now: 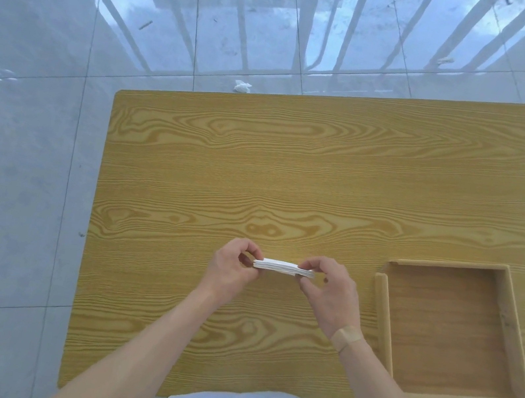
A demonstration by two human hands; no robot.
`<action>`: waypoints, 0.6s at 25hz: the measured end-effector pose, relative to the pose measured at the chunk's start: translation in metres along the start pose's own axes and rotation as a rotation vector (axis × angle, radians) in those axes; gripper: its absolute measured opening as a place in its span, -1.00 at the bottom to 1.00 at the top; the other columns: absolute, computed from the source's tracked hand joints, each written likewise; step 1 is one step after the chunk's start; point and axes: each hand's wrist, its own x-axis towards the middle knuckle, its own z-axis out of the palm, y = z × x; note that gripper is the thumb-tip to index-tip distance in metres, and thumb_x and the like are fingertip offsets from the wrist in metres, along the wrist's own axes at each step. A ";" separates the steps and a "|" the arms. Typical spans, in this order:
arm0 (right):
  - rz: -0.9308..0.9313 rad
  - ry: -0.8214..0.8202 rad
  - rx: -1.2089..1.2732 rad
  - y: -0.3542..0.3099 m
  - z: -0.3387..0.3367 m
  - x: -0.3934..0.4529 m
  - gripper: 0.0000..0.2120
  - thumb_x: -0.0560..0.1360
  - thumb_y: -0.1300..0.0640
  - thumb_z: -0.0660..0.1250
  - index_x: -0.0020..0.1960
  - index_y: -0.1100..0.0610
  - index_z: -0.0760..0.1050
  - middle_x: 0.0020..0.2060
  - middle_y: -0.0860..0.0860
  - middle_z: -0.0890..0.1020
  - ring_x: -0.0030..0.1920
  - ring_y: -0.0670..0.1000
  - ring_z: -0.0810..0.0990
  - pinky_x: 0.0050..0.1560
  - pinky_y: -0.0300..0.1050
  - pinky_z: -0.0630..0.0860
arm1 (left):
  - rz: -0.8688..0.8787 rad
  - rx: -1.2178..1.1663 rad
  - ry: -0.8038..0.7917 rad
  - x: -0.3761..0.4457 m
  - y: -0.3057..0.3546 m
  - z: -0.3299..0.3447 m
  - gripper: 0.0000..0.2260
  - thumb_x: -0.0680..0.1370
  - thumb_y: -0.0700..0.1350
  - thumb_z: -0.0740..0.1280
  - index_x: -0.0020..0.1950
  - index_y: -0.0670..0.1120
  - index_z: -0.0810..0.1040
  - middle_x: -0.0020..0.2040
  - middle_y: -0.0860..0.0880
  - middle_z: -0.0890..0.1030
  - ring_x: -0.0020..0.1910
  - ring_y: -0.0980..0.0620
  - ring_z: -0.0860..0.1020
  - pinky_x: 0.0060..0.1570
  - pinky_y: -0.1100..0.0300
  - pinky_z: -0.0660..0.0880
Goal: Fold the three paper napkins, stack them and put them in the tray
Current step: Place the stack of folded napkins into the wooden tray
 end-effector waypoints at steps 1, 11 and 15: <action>0.004 0.014 0.005 0.001 0.000 0.000 -0.83 0.43 0.17 0.48 -0.06 -0.06 0.60 -0.05 -0.22 0.64 0.08 -0.10 0.53 0.08 -0.11 0.43 | 0.007 -0.005 -0.005 0.000 -0.001 -0.001 -0.80 0.37 -0.31 0.48 -0.17 -0.03 0.58 -0.05 0.00 0.63 -0.19 0.06 0.55 -0.09 0.15 0.50; 0.185 0.007 0.052 0.009 0.002 0.004 -0.84 0.43 0.09 0.48 -0.13 -0.16 0.56 -0.12 -0.27 0.61 0.04 -0.10 0.56 0.07 -0.05 0.46 | 0.000 0.047 -0.064 0.010 -0.006 -0.007 -0.90 0.47 -0.21 0.45 -0.07 -0.05 0.61 -0.02 -0.03 0.62 -0.20 0.11 0.51 -0.21 0.38 0.42; 0.233 -0.020 0.193 0.014 -0.009 -0.004 -0.89 0.39 0.08 0.51 -0.16 -0.09 0.61 -0.22 -0.16 0.70 -0.06 -0.11 0.64 -0.03 -0.16 0.51 | -0.012 0.037 -0.092 0.004 0.001 -0.006 -0.92 0.48 -0.18 0.44 -0.09 -0.03 0.60 -0.14 0.06 0.62 -0.20 0.13 0.53 -0.15 0.30 0.44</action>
